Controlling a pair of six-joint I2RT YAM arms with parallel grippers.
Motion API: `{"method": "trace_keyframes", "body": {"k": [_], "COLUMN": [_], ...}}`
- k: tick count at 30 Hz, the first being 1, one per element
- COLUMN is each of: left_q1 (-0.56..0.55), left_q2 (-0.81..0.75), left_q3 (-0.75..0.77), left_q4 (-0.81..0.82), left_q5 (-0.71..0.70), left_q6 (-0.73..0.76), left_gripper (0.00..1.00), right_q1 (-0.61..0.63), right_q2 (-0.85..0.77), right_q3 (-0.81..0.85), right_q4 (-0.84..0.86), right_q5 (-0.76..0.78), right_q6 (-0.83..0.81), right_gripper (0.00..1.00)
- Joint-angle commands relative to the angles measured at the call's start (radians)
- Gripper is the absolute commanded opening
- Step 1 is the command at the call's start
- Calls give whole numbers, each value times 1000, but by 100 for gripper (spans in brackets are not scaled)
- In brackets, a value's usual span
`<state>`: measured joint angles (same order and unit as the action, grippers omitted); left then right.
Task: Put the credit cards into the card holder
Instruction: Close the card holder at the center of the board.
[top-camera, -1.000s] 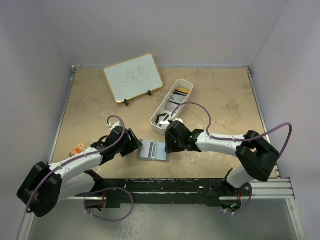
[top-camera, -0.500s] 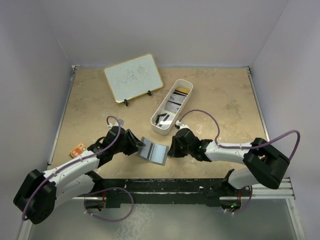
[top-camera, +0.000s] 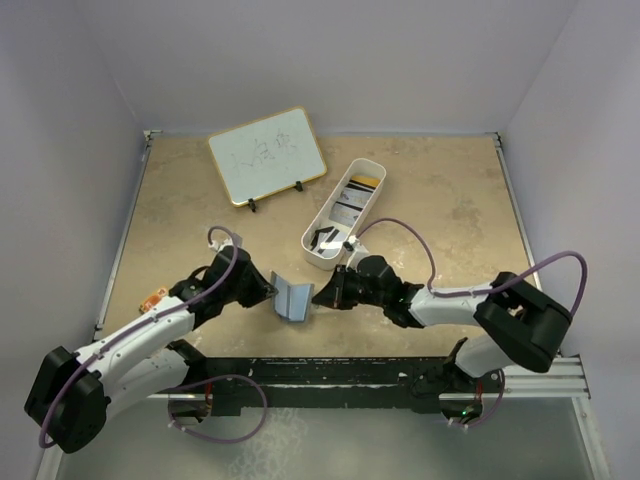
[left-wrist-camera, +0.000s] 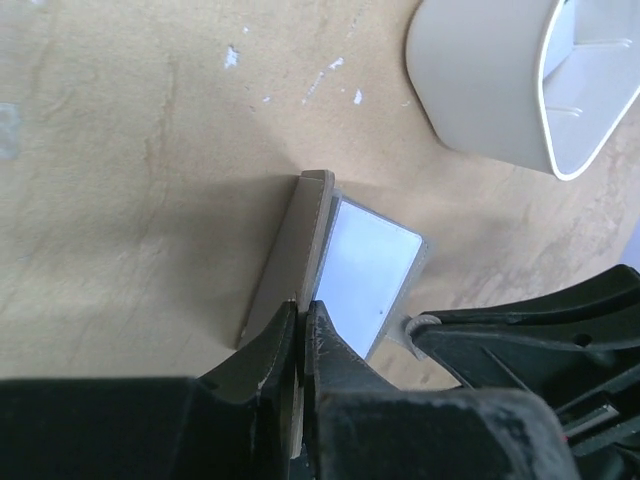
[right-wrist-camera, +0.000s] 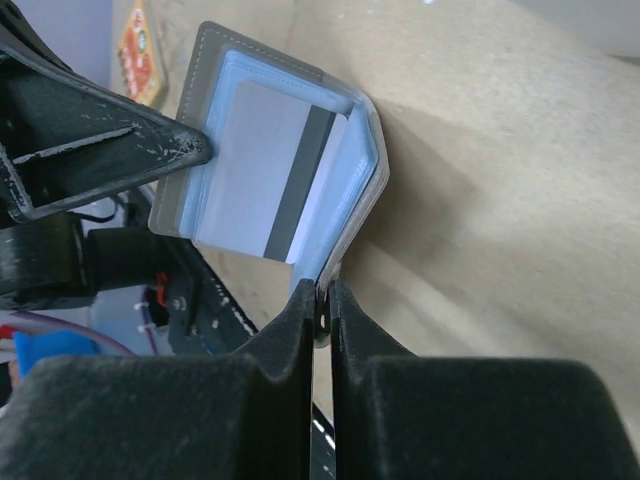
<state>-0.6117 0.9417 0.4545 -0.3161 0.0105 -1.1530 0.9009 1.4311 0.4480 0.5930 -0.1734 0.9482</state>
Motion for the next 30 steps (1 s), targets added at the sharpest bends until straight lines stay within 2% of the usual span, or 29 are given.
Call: {"method": "trace_keyframes", "body": {"k": [1,4,7,11,16,19,23,27,30], "left_q1": [1,0,-1,-1,-2,-2,-3,-3,-4], "left_q2": [5,24,45,47,51,65,99,158,186], "left_q3": [111,159,192,164,56,14,-24,-53,-70], "left_q4": [-143,-211,-252,-193,24,94,144,165,198], "left_q5": [-101,-139,-156,-103,46,72,70,57,57], "left_q6": [77,120,137,107,25,-2,-5,8,9], "left_gripper": [0,0,0,2,27,33,34,25,27], "right_q1": [-3,-3,-5,-7,-21,-36,-66,-93,-99], "right_q2": [65,134,215,291,353,389,426,440,437], "right_q3": [11,16,5,14,8,-13,-44,-65,-66], "right_q4": [248,360,542,655,710,761,840,887,890], "right_q5": [-109,-164,-204,-243,-259,-273,-294,-321,-335], "right_q6": [73,129,191,212,216,226,241,256,258], "right_gripper": [0,0,0,0,6,8,13,22,29]}}
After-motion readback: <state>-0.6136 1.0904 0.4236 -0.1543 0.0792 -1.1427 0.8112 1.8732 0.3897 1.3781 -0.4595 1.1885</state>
